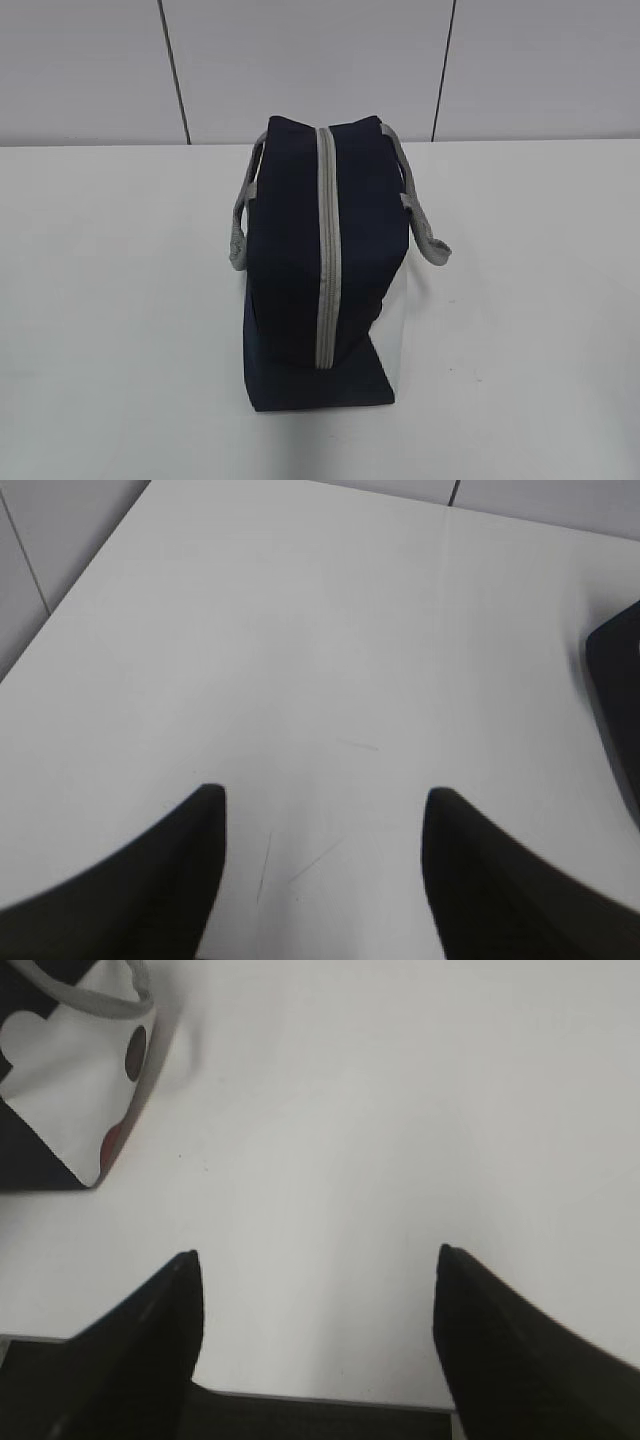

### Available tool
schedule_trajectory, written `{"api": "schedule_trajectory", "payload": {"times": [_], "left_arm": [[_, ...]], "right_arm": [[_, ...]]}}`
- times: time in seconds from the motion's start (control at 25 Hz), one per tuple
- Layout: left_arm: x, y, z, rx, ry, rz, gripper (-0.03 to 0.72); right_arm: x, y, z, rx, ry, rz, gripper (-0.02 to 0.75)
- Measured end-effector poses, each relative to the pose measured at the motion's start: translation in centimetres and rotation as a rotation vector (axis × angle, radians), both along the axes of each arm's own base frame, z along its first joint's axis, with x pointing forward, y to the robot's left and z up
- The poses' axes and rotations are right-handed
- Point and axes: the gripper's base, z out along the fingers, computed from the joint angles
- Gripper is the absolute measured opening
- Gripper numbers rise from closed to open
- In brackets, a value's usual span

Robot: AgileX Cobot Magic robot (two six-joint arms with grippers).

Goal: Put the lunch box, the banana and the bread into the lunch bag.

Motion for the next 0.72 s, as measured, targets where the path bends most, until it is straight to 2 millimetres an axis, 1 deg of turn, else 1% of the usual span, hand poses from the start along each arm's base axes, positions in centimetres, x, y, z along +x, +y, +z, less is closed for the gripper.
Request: {"api": "schedule_trajectory", "payload": {"times": [0.08, 0.16, 0.72], "left_arm": [[0.00, 0.00, 0.00, 0.000, 0.000, 0.000, 0.434], [0.00, 0.00, 0.00, 0.000, 0.000, 0.000, 0.434], [-0.03, -0.02, 0.00, -0.002, -0.002, -0.001, 0.434]], "right_arm": [[-0.76, -0.09, -0.03, 0.006, -0.051, 0.000, 0.531], [-0.97, -0.11, -0.07, 0.007, -0.060, 0.000, 0.531], [-1.05, -0.12, -0.02, 0.008, -0.068, 0.000, 0.531]]}}
